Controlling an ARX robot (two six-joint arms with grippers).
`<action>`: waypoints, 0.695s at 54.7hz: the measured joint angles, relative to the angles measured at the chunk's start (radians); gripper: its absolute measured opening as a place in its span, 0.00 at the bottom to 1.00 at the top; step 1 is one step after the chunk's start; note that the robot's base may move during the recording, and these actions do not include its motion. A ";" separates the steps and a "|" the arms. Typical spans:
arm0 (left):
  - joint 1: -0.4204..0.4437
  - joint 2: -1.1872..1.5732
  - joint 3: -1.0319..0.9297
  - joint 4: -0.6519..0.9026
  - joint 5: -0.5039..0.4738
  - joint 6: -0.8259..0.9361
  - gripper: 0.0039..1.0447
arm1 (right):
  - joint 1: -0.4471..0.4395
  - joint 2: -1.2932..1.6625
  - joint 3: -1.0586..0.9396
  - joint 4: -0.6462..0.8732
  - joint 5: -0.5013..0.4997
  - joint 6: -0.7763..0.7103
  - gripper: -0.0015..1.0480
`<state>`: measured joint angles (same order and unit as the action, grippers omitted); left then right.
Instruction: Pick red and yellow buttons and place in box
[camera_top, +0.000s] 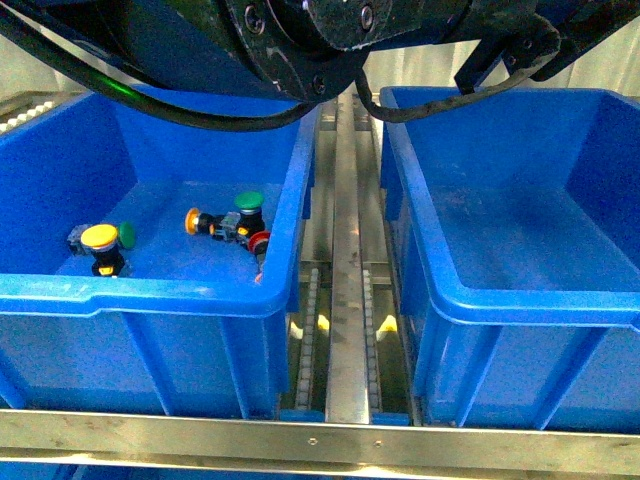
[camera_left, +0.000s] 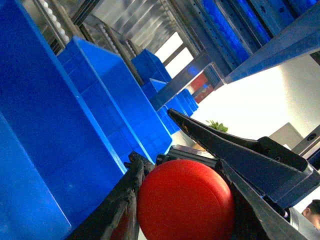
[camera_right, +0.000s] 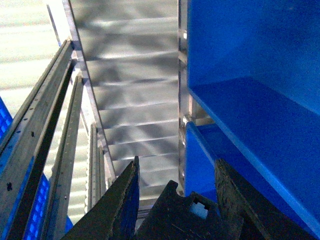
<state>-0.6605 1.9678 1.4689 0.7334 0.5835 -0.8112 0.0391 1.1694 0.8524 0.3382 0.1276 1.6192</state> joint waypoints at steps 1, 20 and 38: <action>-0.001 0.000 0.001 -0.002 -0.003 0.002 0.32 | -0.002 0.000 -0.002 0.000 0.000 0.000 0.36; 0.024 -0.010 0.000 -0.075 -0.087 0.071 0.74 | -0.082 0.017 -0.026 0.016 -0.031 -0.050 0.36; 0.198 -0.194 -0.164 -0.154 -0.173 0.191 0.93 | -0.192 0.057 -0.040 0.034 -0.046 -0.111 0.36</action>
<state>-0.4625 1.7741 1.3052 0.5797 0.4107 -0.6205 -0.1528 1.2266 0.8127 0.3721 0.0814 1.5082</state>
